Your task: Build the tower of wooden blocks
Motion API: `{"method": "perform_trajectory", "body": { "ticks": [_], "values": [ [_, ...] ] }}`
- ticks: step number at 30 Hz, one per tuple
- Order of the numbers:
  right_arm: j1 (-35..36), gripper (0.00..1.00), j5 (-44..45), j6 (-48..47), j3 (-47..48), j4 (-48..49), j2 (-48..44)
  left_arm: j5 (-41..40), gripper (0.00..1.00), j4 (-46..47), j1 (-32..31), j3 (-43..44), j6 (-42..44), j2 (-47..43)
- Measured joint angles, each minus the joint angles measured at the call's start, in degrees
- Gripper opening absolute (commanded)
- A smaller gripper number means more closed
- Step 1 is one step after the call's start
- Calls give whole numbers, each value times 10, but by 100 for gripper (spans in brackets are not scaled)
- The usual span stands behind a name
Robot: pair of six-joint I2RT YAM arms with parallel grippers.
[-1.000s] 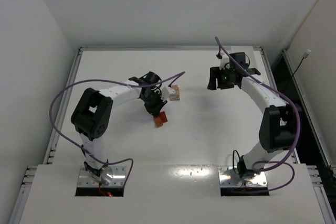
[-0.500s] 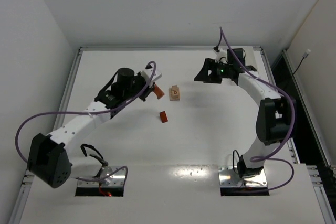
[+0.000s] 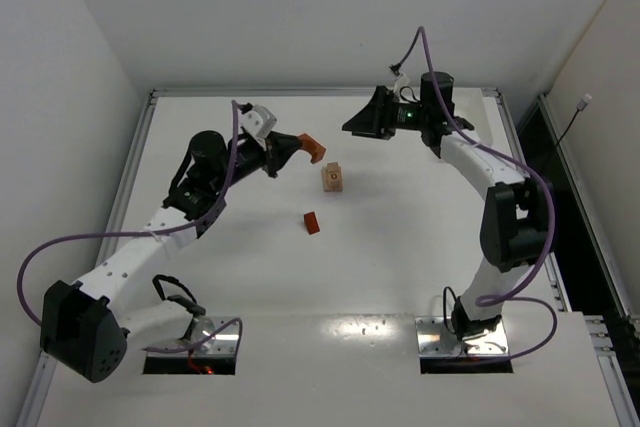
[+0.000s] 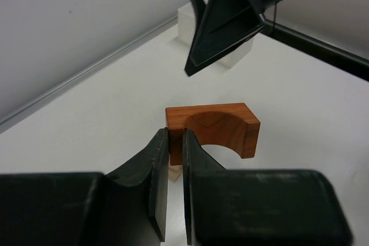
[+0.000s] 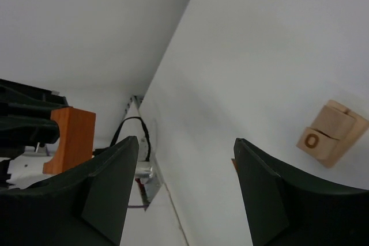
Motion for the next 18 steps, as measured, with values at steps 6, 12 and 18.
{"method": "perform_trajectory", "body": {
  "ticks": [6, 12, 18],
  "values": [
    [21, 65, -41, 48, 0, 47, -1, 42, 0, 34, 0, 0, -30, 7],
    [36, 65, -65, 79, 13, 62, -4, 56, 0, 45, 0, -3, -21, 10],
    [49, 67, -105, 97, 26, 95, -10, 57, 0, 49, 0, -9, 3, 10]
  ]
}}
